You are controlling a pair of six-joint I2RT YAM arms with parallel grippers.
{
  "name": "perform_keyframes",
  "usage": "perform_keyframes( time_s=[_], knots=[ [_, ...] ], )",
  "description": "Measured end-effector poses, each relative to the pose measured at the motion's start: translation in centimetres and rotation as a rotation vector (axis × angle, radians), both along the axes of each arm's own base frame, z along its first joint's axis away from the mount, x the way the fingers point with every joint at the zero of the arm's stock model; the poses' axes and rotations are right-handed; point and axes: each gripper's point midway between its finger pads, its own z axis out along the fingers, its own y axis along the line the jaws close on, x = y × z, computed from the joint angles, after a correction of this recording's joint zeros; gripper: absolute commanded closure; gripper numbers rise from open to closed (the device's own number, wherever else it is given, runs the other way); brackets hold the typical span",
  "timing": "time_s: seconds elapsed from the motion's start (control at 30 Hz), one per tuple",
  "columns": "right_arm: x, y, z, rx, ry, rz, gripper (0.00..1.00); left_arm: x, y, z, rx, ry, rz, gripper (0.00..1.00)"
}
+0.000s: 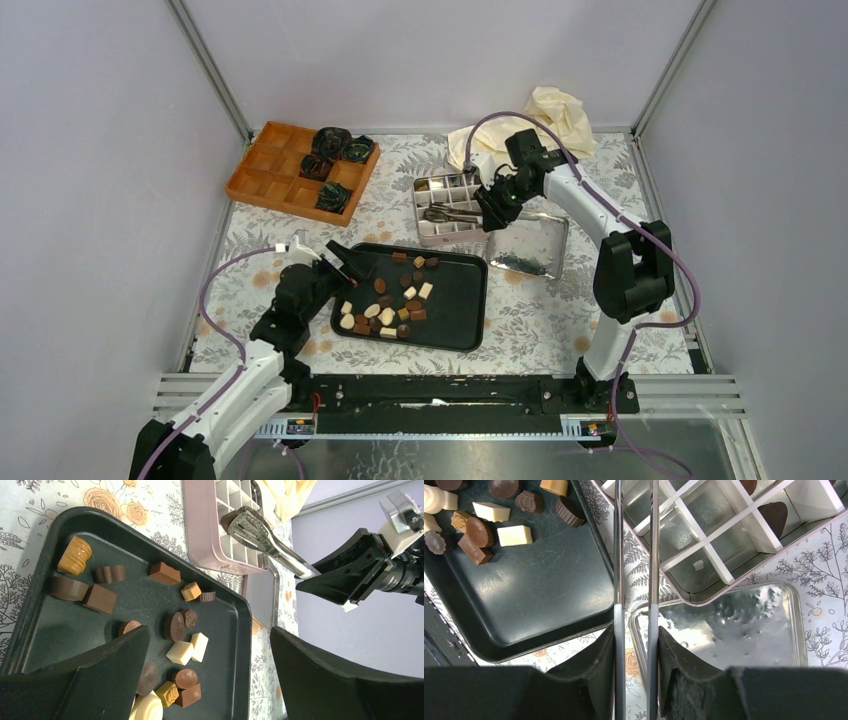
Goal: Pack the chocolate
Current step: Place the fake chocolate in the packing box.
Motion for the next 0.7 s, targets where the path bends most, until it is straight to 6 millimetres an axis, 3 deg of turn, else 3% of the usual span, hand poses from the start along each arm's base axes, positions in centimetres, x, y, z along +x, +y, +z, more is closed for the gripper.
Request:
perform_keyframes(
  time_s=[0.4, 0.7],
  knots=[
    [0.8, 0.4, 0.6, -0.014, -0.029, -0.002, 0.59, -0.1, -0.3, 0.4, -0.014, -0.009, -0.016, 0.03],
    [1.1, 0.6, 1.1, -0.005, -0.035, -0.01, 0.58, -0.1, -0.4, 1.0, -0.024, -0.023, -0.019, 0.03]
  ],
)
